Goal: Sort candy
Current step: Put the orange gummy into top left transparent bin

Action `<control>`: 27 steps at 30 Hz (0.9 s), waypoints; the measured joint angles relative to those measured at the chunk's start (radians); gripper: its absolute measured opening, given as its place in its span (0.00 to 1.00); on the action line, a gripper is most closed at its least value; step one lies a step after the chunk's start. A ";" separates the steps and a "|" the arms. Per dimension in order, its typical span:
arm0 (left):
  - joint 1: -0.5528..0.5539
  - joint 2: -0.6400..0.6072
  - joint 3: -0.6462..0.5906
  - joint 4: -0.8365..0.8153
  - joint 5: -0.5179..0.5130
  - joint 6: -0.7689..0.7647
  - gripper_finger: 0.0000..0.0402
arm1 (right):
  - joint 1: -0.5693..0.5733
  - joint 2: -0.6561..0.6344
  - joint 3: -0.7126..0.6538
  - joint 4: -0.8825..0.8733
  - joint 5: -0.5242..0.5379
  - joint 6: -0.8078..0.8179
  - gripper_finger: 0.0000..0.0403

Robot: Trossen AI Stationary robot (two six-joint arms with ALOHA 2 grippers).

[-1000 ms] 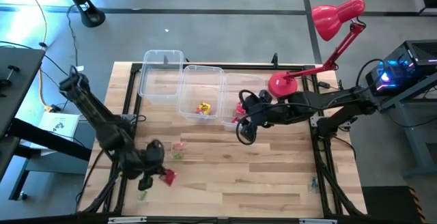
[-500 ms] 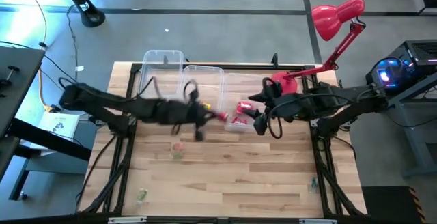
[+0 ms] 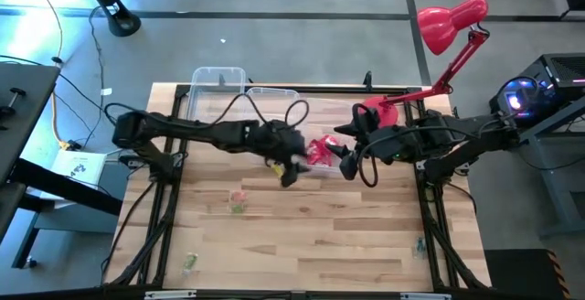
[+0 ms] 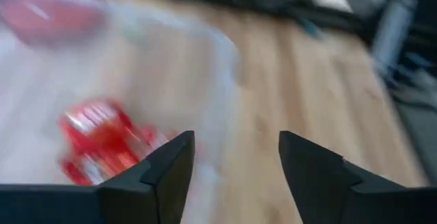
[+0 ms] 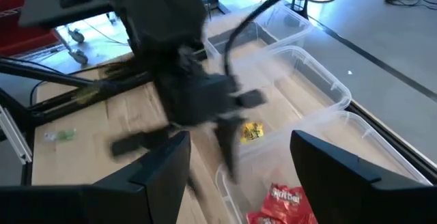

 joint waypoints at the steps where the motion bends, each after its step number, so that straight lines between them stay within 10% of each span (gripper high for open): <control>1: -0.010 -0.016 0.010 -0.071 0.035 -0.016 0.53 | 0.000 0.000 0.000 -0.007 0.000 0.000 0.61; 9: -0.211 -0.224 0.001 -0.491 -0.179 -0.098 0.54 | 0.000 0.000 0.000 -0.079 0.025 0.007 0.61; 20: -0.429 -0.344 -0.434 -0.437 -0.418 -0.350 0.54 | -0.002 0.002 0.000 -0.083 0.041 0.013 0.61; 27: -0.349 -0.342 -0.605 -0.250 -0.285 -0.400 0.54 | -0.002 0.008 0.000 -0.083 0.041 0.034 0.61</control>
